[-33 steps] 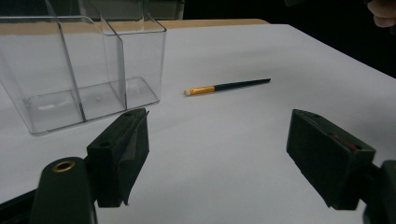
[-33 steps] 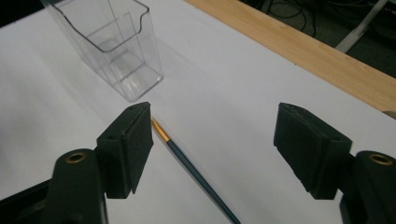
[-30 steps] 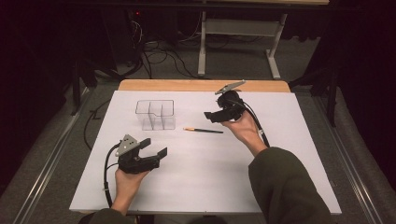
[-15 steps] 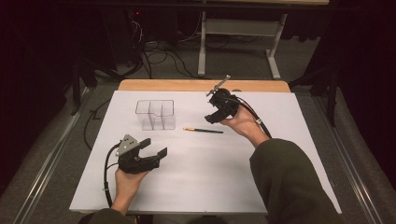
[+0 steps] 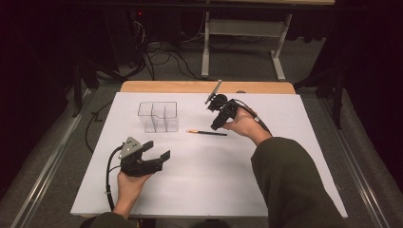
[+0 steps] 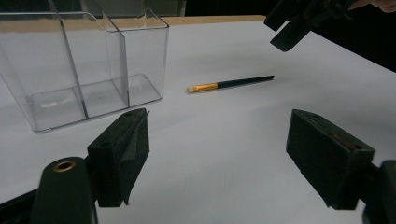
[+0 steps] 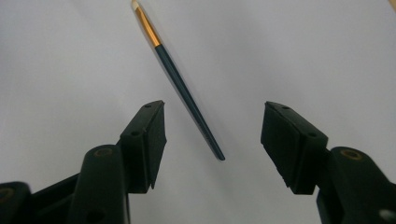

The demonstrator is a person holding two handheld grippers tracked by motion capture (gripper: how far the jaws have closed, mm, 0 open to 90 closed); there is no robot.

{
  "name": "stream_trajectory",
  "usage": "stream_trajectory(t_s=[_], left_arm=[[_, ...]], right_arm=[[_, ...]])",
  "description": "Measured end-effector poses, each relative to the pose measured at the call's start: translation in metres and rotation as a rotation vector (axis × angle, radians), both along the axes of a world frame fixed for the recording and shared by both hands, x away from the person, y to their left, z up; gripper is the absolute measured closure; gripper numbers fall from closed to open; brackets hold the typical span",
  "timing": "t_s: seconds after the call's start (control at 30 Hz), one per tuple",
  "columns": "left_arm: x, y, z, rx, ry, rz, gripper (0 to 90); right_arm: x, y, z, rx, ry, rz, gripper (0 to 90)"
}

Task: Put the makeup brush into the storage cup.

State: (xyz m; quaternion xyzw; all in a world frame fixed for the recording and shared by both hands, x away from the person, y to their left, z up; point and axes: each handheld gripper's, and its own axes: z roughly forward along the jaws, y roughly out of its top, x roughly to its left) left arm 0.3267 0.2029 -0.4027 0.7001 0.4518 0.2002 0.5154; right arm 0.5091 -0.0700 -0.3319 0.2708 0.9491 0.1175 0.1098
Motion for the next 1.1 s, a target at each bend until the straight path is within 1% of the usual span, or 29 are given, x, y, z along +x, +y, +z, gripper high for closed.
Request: stream_trajectory(t_s=[0.07, 0.1, 0.17, 0.23, 0.3, 0.37, 0.4, 0.43, 0.47, 0.5, 0.53, 0.57, 0.63, 0.67, 0.7, 0.73, 0.77, 0.8, 0.83, 0.9, 0.93, 1.0, 1.1], left_arm=[[0.0, 0.0, 0.0, 0.001, 0.0, 0.0, 21.7], [0.0, 0.0, 0.0, 0.002, 0.0, 0.001, 21.7], [0.0, 0.0, 0.0, -0.004, -0.003, 0.0, 22.1], [0.0, -0.002, 0.0, 0.006, -0.003, -0.004, 22.2], [0.0, -0.002, 0.0, 0.013, -0.003, -0.007, 22.2], [0.0, -0.002, 0.0, 0.008, -0.002, -0.005, 22.3], [0.0, -0.002, 0.0, 0.008, -0.001, -0.005, 22.3], [0.0, -0.001, 0.0, 0.008, 0.0, -0.005, 22.2], [0.0, -0.001, 0.0, 0.009, -0.001, -0.005, 22.2], [0.0, -0.001, 0.0, 0.009, 0.0, -0.005, 22.2], [0.0, -0.002, 0.0, 0.011, 0.0, -0.006, 22.2], [0.0, -0.001, 0.0, 0.017, 0.0, -0.006, 22.2], [0.0, -0.002, 0.0, 0.008, -0.002, -0.006, 22.2], [0.0, -0.002, 0.0, 0.007, -0.003, -0.007, 22.2], [0.001, -0.003, 0.0, 0.013, 0.0, -0.011, 22.2], [0.001, -0.004, -0.001, 0.015, 0.002, -0.012, 22.2], [0.001, -0.004, -0.001, 0.021, 0.002, -0.015, 22.2], [0.001, -0.004, -0.001, 0.021, 0.001, -0.016, 22.2], [0.001, -0.004, -0.001, 0.017, 0.0, -0.015, 22.2], [0.001, -0.003, -0.001, 0.016, 0.003, -0.014, 22.2], [0.001, -0.003, -0.001, 0.016, 0.002, -0.013, 22.1], [0.0, -0.002, 0.0, 0.015, 0.0, -0.01, 22.1], [0.001, -0.002, 0.0, 0.008, 0.001, -0.007, 22.0]], right_arm=[[0.001, 0.001, -0.002, -0.007, 0.001, 0.017, 43.7], [0.002, 0.002, -0.002, -0.009, 0.014, 0.018, 44.3], [0.002, 0.004, -0.004, -0.019, 0.023, 0.024, 46.2], [0.002, 0.007, -0.006, -0.016, 0.026, 0.029, 48.4], [0.002, 0.009, -0.01, -0.029, 0.043, 0.031, 49.5], [0.003, 0.01, -0.014, -0.046, 0.056, 0.043, 51.0], [0.003, 0.011, -0.015, -0.046, 0.064, 0.036, 51.7], [0.005, 0.011, -0.017, -0.041, 0.066, 0.05, 52.3], [0.006, 0.011, -0.019, -0.043, 0.074, 0.04, 52.8], [0.008, 0.012, -0.021, -0.055, 0.081, 0.04, 53.1], [0.008, 0.012, -0.023, -0.054, 0.089, 0.029, 53.5], [0.009, 0.012, -0.025, -0.058, 0.098, 0.042, 53.8], [0.009, 0.014, -0.028, -0.061, 0.113, 0.03, 54.3], [0.01, 0.014, -0.03, -0.067, 0.114, 0.049, 54.4], [0.009, 0.015, -0.031, -0.062, 0.122, 0.043, 54.7], [0.01, 0.016, -0.033, -0.066, 0.123, 0.055, 55.0], [0.01, 0.017, -0.034, -0.077, 0.128, 0.053, 55.1], [0.01, 0.018, -0.036, -0.07, 0.128, 0.054, 55.2], [0.01, 0.019, -0.037, -0.076, 0.127, 0.061, 55.2], [0.011, 0.021, -0.039, -0.073, 0.13, 0.05, 55.5], [0.013, 0.022, -0.041, -0.069, 0.133, 0.053, 55.5], [0.015, 0.022, -0.045, -0.085, 0.133, 0.043, 55.3], [0.017, 0.023, -0.049, -0.088, 0.146, 0.031, 55.5]])
